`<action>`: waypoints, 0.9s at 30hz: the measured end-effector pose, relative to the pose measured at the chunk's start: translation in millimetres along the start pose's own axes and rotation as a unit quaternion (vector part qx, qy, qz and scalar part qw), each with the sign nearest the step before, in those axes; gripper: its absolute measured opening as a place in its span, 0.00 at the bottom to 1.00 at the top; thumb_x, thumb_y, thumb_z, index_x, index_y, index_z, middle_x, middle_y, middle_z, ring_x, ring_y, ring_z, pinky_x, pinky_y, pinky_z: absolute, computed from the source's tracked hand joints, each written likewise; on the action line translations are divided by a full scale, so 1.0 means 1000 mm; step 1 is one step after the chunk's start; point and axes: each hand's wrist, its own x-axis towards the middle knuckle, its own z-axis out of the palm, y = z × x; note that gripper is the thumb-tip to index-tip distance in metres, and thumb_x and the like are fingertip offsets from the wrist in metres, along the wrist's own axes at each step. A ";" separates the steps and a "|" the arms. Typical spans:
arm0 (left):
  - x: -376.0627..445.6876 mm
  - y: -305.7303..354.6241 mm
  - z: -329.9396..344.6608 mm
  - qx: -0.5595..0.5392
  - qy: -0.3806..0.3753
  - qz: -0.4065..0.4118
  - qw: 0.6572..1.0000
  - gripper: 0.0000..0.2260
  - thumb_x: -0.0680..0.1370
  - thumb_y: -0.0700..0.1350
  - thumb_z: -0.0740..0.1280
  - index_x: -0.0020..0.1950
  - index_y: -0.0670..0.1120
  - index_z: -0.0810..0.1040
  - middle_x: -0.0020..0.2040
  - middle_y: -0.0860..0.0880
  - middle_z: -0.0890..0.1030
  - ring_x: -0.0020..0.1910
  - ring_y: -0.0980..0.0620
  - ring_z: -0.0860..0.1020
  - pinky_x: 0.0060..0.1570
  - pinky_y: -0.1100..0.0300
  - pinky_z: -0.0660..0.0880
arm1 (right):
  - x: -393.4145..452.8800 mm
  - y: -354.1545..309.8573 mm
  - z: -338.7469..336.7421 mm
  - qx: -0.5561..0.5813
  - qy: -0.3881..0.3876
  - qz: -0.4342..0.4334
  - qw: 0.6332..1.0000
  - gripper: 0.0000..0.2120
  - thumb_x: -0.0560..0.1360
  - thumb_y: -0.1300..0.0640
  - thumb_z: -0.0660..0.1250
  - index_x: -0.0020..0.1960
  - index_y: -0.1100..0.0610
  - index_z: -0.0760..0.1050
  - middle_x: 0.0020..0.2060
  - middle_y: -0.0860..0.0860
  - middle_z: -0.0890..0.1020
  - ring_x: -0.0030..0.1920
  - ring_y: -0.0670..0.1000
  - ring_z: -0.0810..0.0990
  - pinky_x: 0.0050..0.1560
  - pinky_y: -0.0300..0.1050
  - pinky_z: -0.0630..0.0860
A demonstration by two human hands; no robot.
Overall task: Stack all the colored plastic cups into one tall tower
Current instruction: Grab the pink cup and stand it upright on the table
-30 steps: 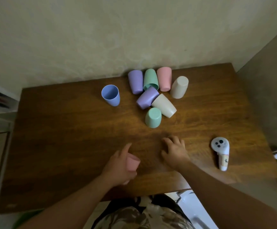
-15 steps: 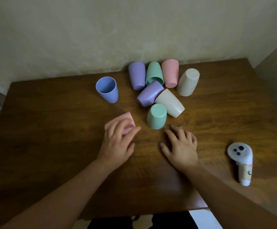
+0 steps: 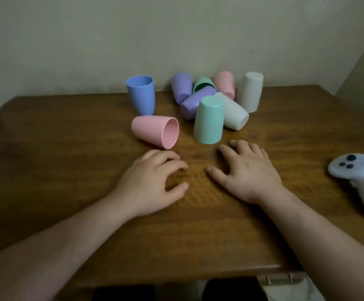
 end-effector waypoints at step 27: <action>0.070 -0.094 -0.086 0.318 0.016 0.167 0.933 0.46 0.70 0.28 0.75 0.81 0.60 0.66 0.83 0.48 0.66 0.79 0.42 0.70 0.64 0.45 0.80 | 0.007 0.008 0.003 0.047 0.043 0.017 0.998 0.24 0.83 0.30 0.54 0.74 0.37 0.72 0.73 0.45 0.72 0.76 0.53 0.68 0.79 0.59 0.66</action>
